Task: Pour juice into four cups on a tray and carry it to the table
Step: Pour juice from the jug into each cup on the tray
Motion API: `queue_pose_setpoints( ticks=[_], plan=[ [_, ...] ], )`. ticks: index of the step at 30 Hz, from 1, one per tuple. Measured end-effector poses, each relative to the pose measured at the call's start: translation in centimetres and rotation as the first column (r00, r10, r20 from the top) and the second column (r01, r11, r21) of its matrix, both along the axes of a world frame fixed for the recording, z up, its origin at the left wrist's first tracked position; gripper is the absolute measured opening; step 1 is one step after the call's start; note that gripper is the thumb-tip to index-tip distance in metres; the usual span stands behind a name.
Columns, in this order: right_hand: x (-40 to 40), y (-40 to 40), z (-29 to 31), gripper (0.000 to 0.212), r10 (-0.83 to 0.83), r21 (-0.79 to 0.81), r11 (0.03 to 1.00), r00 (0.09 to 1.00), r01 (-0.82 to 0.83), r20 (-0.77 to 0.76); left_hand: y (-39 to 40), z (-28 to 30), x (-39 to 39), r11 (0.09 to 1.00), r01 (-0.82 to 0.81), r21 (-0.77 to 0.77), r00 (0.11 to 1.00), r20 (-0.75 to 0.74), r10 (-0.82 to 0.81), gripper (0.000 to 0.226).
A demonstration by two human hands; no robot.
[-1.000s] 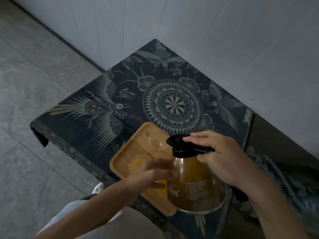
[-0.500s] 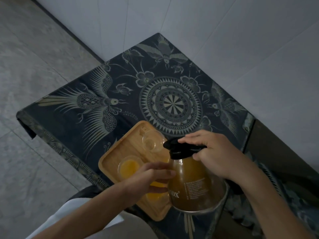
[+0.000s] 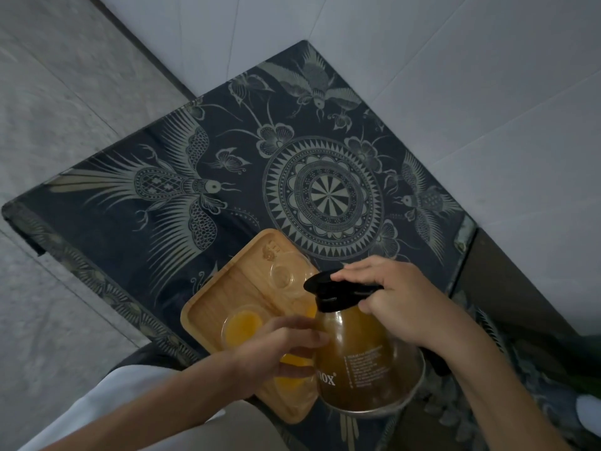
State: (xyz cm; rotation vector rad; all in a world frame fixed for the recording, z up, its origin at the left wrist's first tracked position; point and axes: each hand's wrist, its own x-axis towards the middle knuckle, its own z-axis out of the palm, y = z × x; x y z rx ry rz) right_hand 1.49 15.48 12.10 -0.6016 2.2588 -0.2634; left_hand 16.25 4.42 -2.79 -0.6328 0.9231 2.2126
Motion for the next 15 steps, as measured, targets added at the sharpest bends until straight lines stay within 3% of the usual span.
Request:
queue_pose_setpoints(
  ticks=[12,15],
  plan=[
    [-0.8,-2.4,-1.2,0.062,0.012,0.085,0.996,0.998,-0.018,0.064,-1.7,-0.9,0.0,0.995,0.012,0.094,0.996,0.087,-0.02,0.073],
    [-0.9,-2.8,-1.4,0.061,0.012,0.097,0.995,0.997,-0.02,0.079,-1.9,-1.5,-0.1,0.993,0.022,0.112,0.995,0.091,-0.032,0.085]
  ],
)
